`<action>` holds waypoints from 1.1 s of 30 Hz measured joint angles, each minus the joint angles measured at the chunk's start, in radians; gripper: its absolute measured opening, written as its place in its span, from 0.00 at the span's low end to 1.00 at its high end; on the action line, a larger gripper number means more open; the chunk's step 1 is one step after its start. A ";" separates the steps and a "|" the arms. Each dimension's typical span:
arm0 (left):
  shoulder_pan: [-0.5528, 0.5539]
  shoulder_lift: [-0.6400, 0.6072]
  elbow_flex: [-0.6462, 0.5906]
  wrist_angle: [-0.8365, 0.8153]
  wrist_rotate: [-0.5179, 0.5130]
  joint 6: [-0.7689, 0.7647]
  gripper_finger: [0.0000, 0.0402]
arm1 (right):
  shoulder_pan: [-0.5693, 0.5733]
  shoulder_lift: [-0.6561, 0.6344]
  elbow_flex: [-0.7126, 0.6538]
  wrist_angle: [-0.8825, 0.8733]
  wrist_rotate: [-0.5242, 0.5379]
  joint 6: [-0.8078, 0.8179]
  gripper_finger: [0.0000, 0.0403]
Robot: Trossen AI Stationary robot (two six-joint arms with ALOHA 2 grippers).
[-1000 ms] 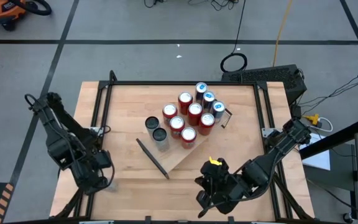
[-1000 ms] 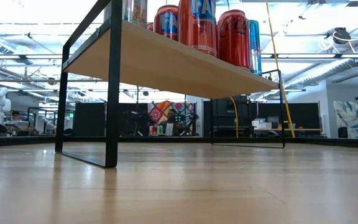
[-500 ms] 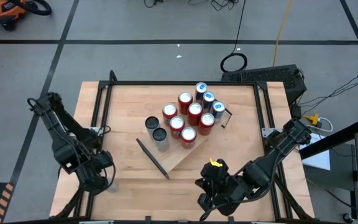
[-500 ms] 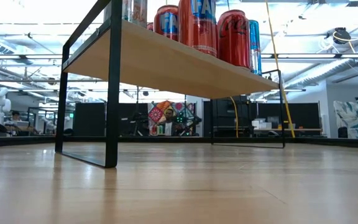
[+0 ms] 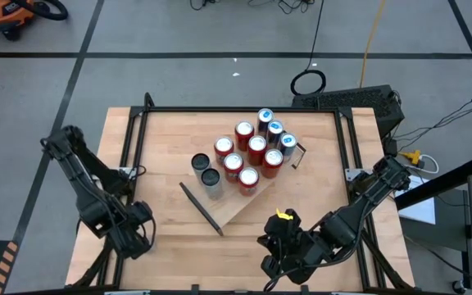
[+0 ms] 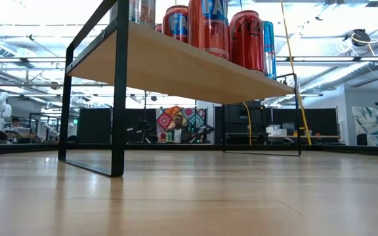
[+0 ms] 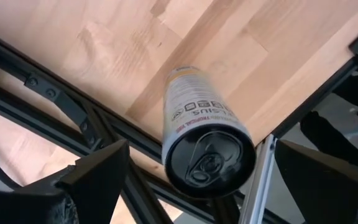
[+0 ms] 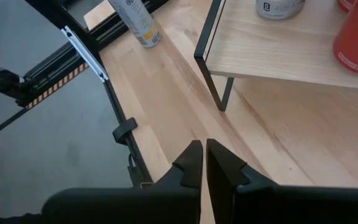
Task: Place canned beverage on shelf
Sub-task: Put the white soda can on the shelf
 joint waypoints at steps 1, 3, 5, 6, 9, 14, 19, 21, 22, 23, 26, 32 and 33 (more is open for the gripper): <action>0.000 0.007 0.000 0.004 0.002 0.000 0.98 | 0.000 0.000 0.000 0.000 0.000 0.001 0.00; 0.000 0.020 0.000 0.016 0.008 0.000 0.98 | 0.000 0.000 0.000 0.000 -0.001 0.002 0.00; 0.000 0.036 0.000 0.023 0.027 -0.001 0.98 | 0.000 0.000 0.000 0.000 -0.001 0.003 0.00; 0.000 0.045 0.000 0.023 0.040 0.000 0.98 | 0.000 0.000 0.000 0.000 -0.001 0.003 0.00; 0.000 0.067 0.000 0.027 0.051 0.000 0.97 | 0.000 0.000 0.000 0.000 0.000 0.003 0.00; -0.006 0.099 0.000 0.023 0.051 0.000 0.97 | 0.000 0.000 0.000 0.000 0.000 0.004 0.00; -0.019 0.120 -0.029 0.035 0.076 0.001 0.97 | 0.000 0.000 0.000 0.001 0.000 0.028 0.00; -0.019 0.121 -0.054 0.062 0.112 0.007 0.97 | 0.000 0.000 0.000 0.006 0.001 0.030 0.00; -0.020 0.121 -0.062 0.073 0.123 0.009 0.97 | 0.000 0.000 0.000 0.011 0.001 0.030 0.00; -0.023 0.121 -0.066 0.081 0.124 0.009 0.96 | 0.000 0.000 0.000 0.016 0.002 0.030 0.00; -0.028 0.121 -0.067 0.091 0.122 0.008 0.92 | 0.000 0.000 0.000 0.028 0.002 0.030 0.00; -0.031 0.120 -0.067 0.100 0.120 0.008 0.80 | 0.000 0.000 0.000 0.034 0.006 0.047 0.00; -0.031 0.120 -0.067 0.100 0.118 0.008 0.78 | 0.000 0.000 0.000 0.035 0.006 0.049 0.00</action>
